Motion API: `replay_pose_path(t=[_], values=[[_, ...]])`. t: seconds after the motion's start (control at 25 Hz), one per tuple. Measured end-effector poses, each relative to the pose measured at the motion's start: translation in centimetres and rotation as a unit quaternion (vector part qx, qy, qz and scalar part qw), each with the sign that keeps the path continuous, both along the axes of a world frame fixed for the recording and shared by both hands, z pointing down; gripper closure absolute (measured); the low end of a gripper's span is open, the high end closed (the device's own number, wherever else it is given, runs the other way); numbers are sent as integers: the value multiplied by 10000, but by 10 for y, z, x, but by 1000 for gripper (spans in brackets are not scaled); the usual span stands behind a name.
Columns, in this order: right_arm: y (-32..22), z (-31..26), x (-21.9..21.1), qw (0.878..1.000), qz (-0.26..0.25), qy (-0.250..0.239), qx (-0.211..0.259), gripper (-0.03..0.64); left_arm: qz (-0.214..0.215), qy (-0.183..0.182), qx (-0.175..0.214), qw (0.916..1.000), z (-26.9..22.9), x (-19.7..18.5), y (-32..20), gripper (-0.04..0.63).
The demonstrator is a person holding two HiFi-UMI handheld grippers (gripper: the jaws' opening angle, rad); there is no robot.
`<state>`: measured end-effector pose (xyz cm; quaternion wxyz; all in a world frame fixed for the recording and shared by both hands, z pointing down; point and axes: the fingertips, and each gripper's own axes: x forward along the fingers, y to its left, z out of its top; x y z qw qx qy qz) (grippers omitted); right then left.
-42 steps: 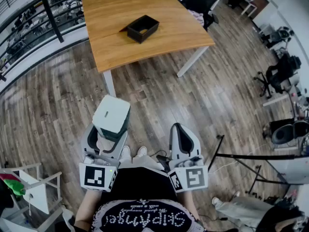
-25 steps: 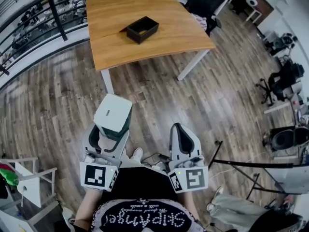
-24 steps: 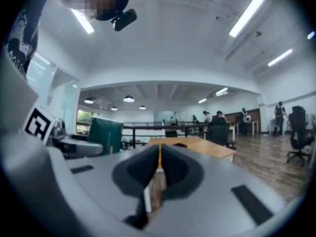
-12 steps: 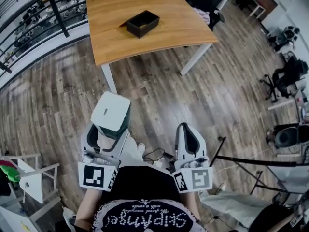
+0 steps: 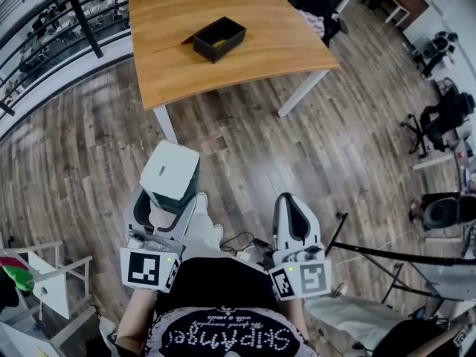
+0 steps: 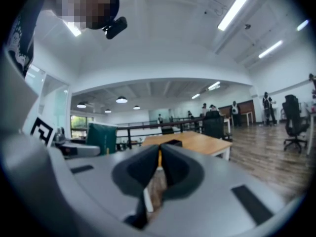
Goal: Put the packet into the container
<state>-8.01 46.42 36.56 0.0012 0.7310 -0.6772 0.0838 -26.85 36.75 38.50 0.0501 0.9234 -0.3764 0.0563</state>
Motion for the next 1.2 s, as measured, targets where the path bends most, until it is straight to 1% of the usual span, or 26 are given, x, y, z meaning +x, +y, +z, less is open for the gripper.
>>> replay_pose_path(t=[0.08,0.2,0.4,0.64,0.76,0.84,1.04,1.2], values=[[-16,-1,6,10000,39,19,-30,578,15,6,-54,10000,2,5,-17,218],[-43,-8,16,9999,122,43,-9,578,124,16,50,9999,-4,14,-47,218],[-84,-20,30,9996,282,52,48,578,218,41,57,9997,-18,26,-95,218],[-118,-23,37,9982,587,9,132,578,250,78,82,9996,-24,24,-143,218],[-131,-20,39,9974,703,5,175,578,228,61,194,9995,-22,17,-163,218],[-137,-19,42,9968,783,-25,168,578,188,48,268,9995,-20,11,-175,218],[-148,-18,45,9961,876,-6,110,578,82,-23,176,9998,-13,-1,-189,218],[-159,-16,42,9968,796,11,56,578,29,-5,90,10000,-8,-3,-195,218]])
